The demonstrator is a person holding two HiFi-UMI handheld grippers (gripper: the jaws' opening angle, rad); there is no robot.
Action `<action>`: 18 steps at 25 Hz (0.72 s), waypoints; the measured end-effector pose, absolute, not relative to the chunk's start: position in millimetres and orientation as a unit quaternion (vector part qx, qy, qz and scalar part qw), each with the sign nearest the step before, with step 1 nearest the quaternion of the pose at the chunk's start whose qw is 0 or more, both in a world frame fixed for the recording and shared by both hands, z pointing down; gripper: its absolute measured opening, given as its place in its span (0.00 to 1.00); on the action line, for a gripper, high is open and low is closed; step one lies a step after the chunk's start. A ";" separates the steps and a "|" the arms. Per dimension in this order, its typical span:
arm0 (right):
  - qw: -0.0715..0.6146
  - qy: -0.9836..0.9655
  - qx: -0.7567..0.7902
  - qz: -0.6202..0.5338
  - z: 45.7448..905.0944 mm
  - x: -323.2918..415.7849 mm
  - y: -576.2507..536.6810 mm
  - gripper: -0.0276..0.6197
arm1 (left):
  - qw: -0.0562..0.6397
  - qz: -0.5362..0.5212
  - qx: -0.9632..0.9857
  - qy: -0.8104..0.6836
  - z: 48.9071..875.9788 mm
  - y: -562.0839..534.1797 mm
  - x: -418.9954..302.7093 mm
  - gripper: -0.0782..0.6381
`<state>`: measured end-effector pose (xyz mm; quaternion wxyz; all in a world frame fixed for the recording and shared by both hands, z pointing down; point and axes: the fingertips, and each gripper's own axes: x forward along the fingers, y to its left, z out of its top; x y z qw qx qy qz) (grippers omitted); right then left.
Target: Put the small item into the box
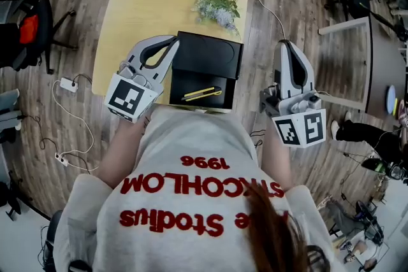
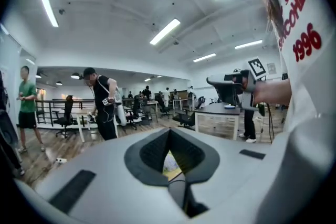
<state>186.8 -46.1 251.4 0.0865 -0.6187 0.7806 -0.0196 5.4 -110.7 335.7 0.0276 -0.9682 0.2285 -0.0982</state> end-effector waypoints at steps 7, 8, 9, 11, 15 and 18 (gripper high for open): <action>0.091 0.771 -0.630 0.001 244.1 182.5 -41.2 0.05 | 0.075 -0.038 -0.944 0.320 287.3 -124.0 -46.0 0.12; 0.094 0.767 -0.635 0.008 240.9 184.4 -40.2 0.05 | 0.079 -0.031 -0.939 0.332 281.5 -126.0 -51.0 0.12; 0.095 0.764 -0.638 0.013 238.1 186.0 -39.3 0.05 | 0.081 -0.022 -0.935 0.343 276.1 -127.7 -55.8 0.12; 0.093 0.761 -0.641 0.022 234.5 187.6 -38.6 0.05 | 0.083 -0.007 -0.929 0.361 266.9 -129.7 -63.8 0.12; 0.077 0.765 -0.639 0.027 230.6 184.0 -44.6 0.05 | 0.088 0.005 -0.921 0.379 253.3 -133.0 -73.6 0.12; 0.075 0.768 -0.636 0.025 228.9 180.1 -49.8 0.05 | 0.084 0.013 -0.919 0.384 248.0 -135.8 -79.0 0.12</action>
